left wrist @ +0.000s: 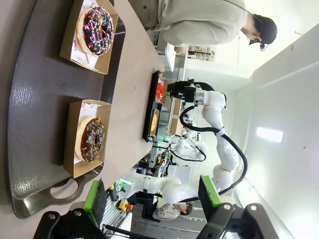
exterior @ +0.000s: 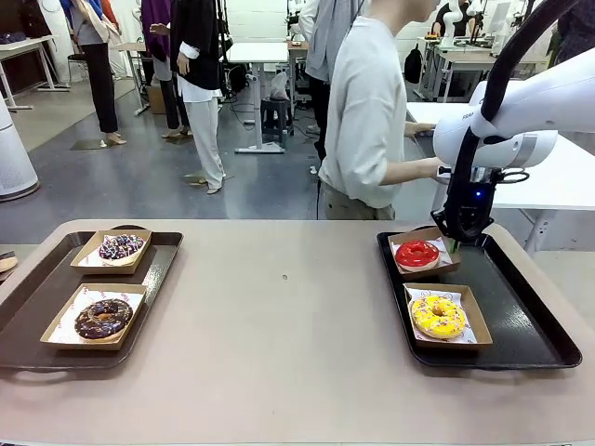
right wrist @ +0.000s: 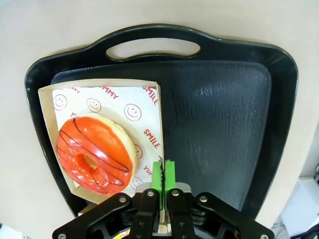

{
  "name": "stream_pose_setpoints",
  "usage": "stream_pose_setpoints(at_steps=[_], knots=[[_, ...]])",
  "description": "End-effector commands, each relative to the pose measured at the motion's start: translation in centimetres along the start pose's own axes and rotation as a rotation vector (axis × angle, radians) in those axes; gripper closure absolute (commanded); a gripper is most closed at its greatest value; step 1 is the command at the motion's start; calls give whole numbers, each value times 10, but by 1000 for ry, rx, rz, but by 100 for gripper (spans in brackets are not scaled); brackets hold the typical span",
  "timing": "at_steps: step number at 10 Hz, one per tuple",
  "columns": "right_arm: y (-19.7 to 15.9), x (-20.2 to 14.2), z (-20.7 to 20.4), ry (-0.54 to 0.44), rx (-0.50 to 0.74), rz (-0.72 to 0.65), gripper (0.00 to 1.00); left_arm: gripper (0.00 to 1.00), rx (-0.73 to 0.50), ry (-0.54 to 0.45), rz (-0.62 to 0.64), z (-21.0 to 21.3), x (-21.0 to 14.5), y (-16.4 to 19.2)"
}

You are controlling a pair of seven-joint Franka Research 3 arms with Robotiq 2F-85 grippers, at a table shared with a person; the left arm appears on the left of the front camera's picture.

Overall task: Individually package the donuts and arrange them on the tray.
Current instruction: Place the picked Paper togo box on the Handle tray.

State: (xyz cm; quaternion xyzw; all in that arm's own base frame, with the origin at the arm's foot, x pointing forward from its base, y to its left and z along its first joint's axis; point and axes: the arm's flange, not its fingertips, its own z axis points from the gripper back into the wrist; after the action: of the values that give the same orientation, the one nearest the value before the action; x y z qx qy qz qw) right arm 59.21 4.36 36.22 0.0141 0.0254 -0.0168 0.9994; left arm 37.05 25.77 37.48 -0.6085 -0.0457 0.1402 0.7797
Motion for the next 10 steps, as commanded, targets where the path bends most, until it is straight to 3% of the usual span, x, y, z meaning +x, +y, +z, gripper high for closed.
stream_pose_setpoints(at_steps=[1,2,4,5,7,10], knots=[[-1,5,4,13,31,12,40,3,0,0,-4,0,-1,-2],[-1,5,4,15,29,12,0,3,0,0,-4,0,-1,-2],[-1,5,5,18,29,9,0,3,0,0,-4,0,-1,-2],[-1,5,5,20,29,8,15,3,0,0,-4,0,-1,-2],[-2,5,6,22,31,5,0,3,0,0,-4,0,-1,-2],[-4,3,4,27,32,-5,0,3,0,0,-4,0,-1,-2]])
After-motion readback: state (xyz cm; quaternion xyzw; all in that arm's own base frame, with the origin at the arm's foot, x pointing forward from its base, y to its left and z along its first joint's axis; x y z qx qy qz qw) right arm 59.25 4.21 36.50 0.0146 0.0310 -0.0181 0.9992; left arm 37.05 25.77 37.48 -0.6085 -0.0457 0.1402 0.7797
